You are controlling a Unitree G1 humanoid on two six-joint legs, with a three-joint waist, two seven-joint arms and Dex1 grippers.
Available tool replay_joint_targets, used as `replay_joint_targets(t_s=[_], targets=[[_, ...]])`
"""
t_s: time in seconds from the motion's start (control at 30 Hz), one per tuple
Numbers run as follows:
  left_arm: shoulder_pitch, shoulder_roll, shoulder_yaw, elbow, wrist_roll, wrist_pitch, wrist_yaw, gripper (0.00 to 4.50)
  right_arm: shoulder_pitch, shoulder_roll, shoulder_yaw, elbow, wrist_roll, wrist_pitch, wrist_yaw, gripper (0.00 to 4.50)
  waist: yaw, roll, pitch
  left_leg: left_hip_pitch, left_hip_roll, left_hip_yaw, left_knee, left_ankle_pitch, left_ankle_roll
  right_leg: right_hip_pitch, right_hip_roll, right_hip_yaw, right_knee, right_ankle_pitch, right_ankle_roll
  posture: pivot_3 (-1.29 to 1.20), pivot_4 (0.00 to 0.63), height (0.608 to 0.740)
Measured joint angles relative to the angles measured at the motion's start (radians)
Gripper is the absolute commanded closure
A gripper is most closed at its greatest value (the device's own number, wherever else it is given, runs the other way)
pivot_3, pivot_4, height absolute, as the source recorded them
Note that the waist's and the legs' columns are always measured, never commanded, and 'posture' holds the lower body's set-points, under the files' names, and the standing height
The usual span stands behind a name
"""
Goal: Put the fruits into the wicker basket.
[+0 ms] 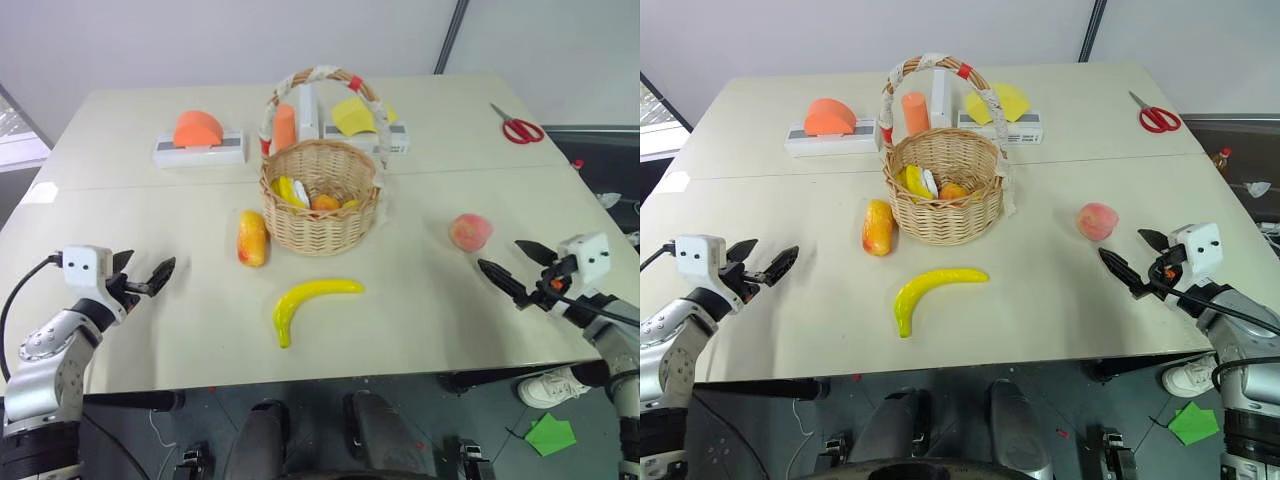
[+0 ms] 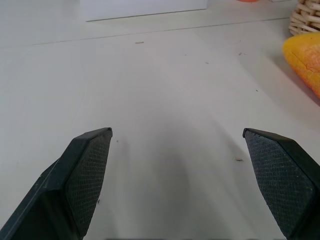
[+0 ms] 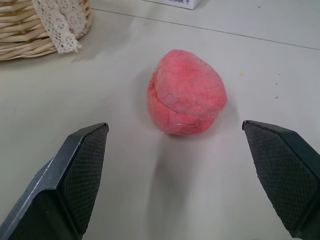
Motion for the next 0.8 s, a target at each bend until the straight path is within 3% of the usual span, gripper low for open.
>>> replay_joint_targets(t_s=[0.37,0.63,0.8], targets=[[0.003,0.002,0.000,-0.038,-0.026,0.086,0.017,0.00,-0.032,-0.003,0.026,-0.022,-0.006,0.002,0.008,0.03,-0.002,0.000,0.000,0.000,0.000,0.000,0.000,0.000,0.000,0.000,0.000,0.000,0.000,0.000,0.000,0.00,0.150,0.740],[-0.168,-0.028,0.037,-0.196,-0.272,0.440,0.164,0.00,-0.113,-0.035,0.136,-0.206,0.020,0.079,0.051,0.03,0.002,0.000,0.000,-0.001,0.000,-0.001,0.001,-0.001,0.001,0.000,0.000,0.000,0.000,0.000,0.000,0.00,0.150,0.740],[-0.281,-0.090,0.046,-0.194,-0.400,0.676,0.321,0.00,-0.146,-0.049,0.193,-0.330,0.080,0.164,0.077,0.03,0.001,-0.001,0.000,0.000,0.000,-0.001,0.003,-0.001,0.001,0.000,0.000,0.000,0.002,0.000,0.001,0.00,0.150,0.740]])
